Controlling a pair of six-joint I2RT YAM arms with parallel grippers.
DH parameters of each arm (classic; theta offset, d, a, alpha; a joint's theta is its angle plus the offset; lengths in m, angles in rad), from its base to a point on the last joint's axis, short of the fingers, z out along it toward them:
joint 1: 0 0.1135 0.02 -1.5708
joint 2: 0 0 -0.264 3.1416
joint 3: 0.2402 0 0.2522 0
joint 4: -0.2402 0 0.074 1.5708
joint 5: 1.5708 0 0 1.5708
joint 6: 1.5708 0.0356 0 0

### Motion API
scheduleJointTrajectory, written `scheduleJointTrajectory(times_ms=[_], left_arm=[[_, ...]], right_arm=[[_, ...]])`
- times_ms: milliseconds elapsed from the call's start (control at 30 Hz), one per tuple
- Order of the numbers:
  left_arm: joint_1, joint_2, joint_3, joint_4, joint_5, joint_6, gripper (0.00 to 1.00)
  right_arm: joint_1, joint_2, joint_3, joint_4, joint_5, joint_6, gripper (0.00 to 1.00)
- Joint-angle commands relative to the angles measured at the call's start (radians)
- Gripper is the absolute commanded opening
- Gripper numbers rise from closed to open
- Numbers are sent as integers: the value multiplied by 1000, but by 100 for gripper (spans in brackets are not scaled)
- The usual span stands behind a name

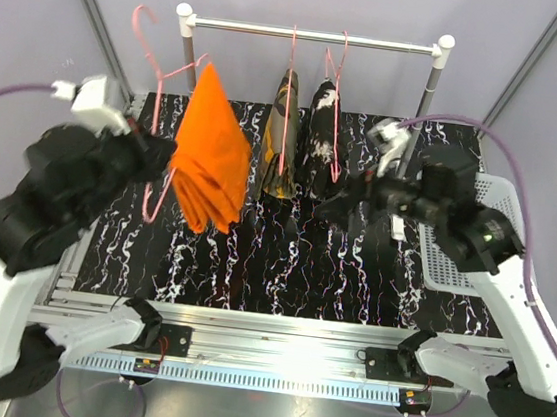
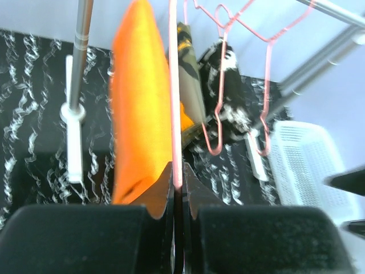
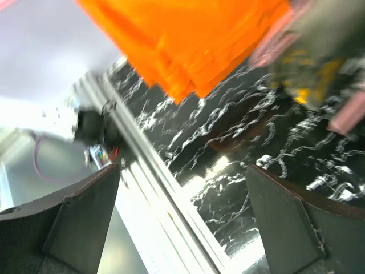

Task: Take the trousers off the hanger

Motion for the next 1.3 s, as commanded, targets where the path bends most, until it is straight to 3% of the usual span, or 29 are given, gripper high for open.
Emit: scheduleJointTrajectory(times_ms=[0, 33, 167, 300, 400, 567, 900, 1267], left_arm=[[-2, -145, -96, 226, 41, -78, 0], [-2, -173, -130, 232, 53, -104, 0], [-2, -256, -188, 237, 66, -152, 0], [-2, -276, -169, 227, 40, -190, 0], [-1, -267, -132, 217, 20, -203, 0], [-1, -239, -90, 237, 14, -212, 0], [-2, -245, -105, 367, -13, -278, 0], [-1, -202, -43, 436, -49, -330, 0]], right_arm=[[225, 45, 76, -12, 160, -95, 100], [265, 58, 74, 5, 270, -88, 100], [443, 112, 22, 192, 433, -49, 99], [667, 159, -71, 405, 773, -48, 99], [722, 205, -131, 578, 901, -26, 100], [794, 318, -156, 735, 990, -42, 100], [813, 463, -240, 1003, 1065, -72, 99], [833, 612, -220, 1123, 1068, -106, 99]])
